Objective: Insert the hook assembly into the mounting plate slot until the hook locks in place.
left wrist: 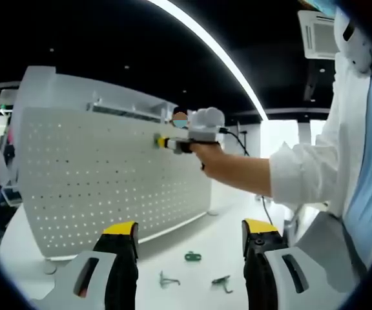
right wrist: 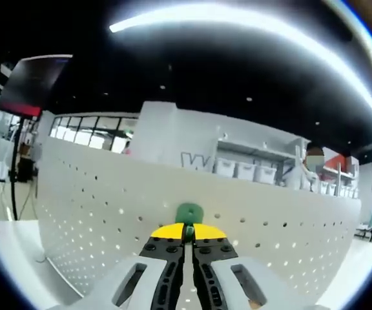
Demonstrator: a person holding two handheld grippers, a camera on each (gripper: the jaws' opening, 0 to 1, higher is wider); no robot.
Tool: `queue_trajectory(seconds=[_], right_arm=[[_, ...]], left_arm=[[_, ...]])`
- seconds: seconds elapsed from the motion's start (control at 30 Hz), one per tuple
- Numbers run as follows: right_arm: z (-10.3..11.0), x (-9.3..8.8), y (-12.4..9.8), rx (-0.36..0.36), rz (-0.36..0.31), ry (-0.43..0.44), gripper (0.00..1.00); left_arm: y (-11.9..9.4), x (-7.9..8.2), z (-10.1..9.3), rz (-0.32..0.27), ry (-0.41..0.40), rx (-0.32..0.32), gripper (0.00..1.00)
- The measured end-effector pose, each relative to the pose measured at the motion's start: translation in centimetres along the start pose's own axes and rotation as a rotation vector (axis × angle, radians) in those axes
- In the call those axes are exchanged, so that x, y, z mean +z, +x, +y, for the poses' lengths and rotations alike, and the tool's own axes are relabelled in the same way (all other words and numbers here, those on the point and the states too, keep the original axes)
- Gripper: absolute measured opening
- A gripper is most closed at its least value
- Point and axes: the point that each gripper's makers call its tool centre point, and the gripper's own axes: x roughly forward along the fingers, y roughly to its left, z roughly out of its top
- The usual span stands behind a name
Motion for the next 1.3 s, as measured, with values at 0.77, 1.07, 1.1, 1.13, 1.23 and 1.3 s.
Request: queue_trajectory(seconds=[0.77,1.07,1.1,1.13,1.23,1.3], right_arm=[[0.1,-2.1,0.2,0.024,0.064,-0.015,0.03],[0.0,-2.2,-0.6,0.029,0.065,-0.007,0.12],[-0.2,-2.2,-0.8,0.025,0.062,-0.001,0.16],[-0.4,-2.1,-0.9,0.022,0.06,0.003,0.19],[-0.6,-2.3,-1.3,0.029,0.075,0.042,0.25],[-0.7,-2.2,-1.6,0.033,0.077,0.045,0.28]], left_arm=[[0.0,-0.3,0.2,0.012,0.003,0.007,0.66],[-0.1,-0.3,0.4,0.015,0.008,0.015,0.66],[-0.1,-0.4,0.4,0.019,0.011,0.014,0.66],[-0.1,-0.4,0.4,0.022,0.014,0.014,0.66],[0.1,-0.6,0.3,0.028,0.018,0.009,0.66],[0.1,-0.7,0.2,0.036,0.026,0.008,0.66]])
